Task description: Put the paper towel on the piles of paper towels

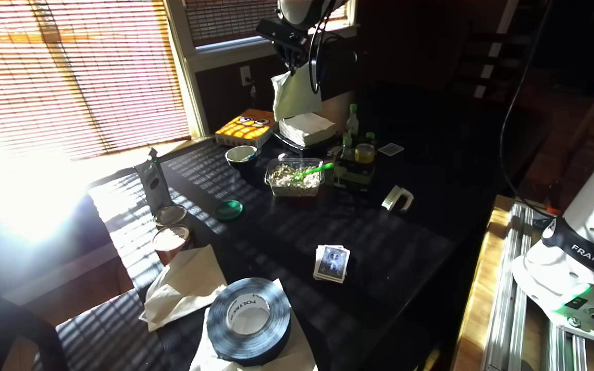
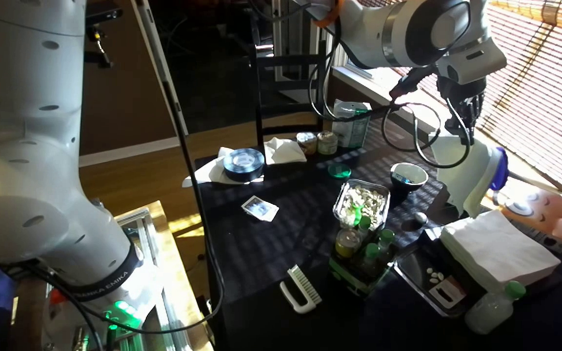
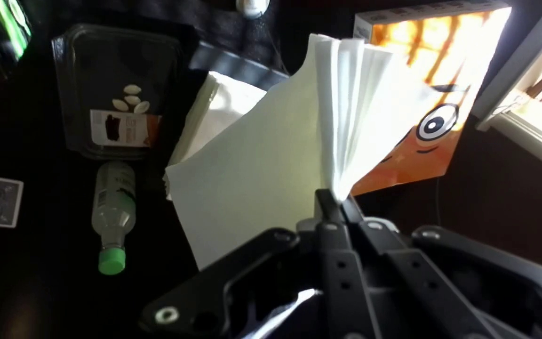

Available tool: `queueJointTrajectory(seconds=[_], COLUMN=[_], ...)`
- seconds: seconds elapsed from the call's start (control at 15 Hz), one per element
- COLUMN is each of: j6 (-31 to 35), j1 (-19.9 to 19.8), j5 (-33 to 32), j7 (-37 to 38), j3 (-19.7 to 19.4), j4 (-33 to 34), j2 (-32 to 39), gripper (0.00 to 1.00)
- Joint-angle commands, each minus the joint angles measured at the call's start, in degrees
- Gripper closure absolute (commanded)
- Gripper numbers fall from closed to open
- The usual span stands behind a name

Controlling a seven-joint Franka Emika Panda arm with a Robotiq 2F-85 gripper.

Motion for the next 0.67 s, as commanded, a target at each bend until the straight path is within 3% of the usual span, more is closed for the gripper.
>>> queueJointTrajectory(seconds=[0.0, 0.4, 0.6], j6=[0.6, -2.6, -6.2], j1=[-4.8, -10.9, -12.0], j5=[3.9, 10.0, 13.0], j7=[-8.5, -20.9, -21.6], j3=[1.0, 1.9, 1.7], j4=[7.1, 23.1, 31.3], j2=[4.8, 15.2, 20.5], gripper=[0.99, 0.99, 0.99])
